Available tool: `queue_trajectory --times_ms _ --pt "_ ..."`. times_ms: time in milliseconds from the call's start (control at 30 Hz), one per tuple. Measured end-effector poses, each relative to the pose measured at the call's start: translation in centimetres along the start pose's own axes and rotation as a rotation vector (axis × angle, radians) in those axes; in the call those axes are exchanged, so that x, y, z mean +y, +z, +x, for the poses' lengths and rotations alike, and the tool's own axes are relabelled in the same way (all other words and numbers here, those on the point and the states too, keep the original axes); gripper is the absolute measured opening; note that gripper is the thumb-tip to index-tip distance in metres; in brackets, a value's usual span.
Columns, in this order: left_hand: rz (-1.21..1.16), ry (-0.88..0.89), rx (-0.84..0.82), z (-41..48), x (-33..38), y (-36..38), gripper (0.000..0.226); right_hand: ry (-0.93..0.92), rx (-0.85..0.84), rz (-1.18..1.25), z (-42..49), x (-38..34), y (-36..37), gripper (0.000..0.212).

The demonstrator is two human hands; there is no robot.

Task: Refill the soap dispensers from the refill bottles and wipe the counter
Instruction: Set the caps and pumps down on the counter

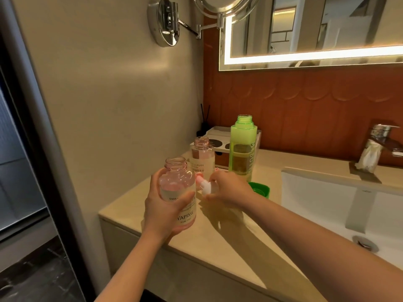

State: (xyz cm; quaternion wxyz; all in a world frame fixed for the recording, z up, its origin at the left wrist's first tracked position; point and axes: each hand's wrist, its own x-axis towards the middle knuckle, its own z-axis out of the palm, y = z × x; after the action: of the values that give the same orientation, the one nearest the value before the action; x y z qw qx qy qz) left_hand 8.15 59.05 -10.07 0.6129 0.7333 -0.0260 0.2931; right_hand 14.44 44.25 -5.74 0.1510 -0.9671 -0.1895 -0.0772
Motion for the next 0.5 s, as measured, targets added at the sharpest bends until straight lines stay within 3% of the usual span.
queue_trajectory --times_ms 367,500 --pt "-0.002 -0.004 -0.001 -0.3 0.0 0.1 0.077 -0.047 0.084 -0.201 1.0 0.0 1.5 0.056" --pt "-0.017 -0.007 -0.010 -0.3 0.0 0.1 0.077 -0.055 0.161 -0.134 0.3 0.6 0.0 0.051"
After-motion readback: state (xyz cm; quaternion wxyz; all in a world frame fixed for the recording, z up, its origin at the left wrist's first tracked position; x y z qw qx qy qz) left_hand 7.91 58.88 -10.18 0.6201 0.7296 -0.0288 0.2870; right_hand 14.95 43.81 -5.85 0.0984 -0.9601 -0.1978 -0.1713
